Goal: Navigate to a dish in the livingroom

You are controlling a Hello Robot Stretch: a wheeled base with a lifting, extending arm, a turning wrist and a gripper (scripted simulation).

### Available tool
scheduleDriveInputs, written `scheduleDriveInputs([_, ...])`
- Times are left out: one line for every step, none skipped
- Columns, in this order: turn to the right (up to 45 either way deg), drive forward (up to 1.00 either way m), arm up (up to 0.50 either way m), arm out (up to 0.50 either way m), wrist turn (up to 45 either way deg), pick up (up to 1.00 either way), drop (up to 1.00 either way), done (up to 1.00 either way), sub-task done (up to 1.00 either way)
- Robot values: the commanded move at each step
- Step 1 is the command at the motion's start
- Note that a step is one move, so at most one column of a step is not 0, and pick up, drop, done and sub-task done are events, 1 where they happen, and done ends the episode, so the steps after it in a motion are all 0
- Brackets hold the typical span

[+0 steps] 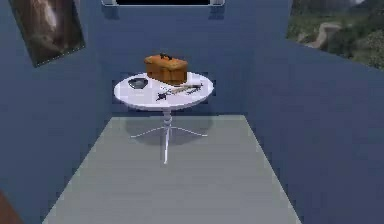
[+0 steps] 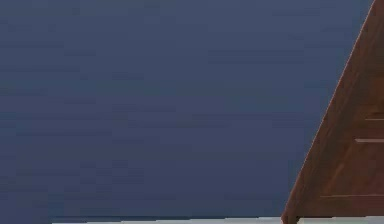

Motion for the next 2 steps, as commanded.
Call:
scheduleDriveInputs([0.0,1.00,0.00,0.00,0.0,0.00,0.00,0.00,0.00])
scheduleDriveInputs([-27.0,0.00,0.00,0.00,0.0,0.00,0.00,0.00,0.00])
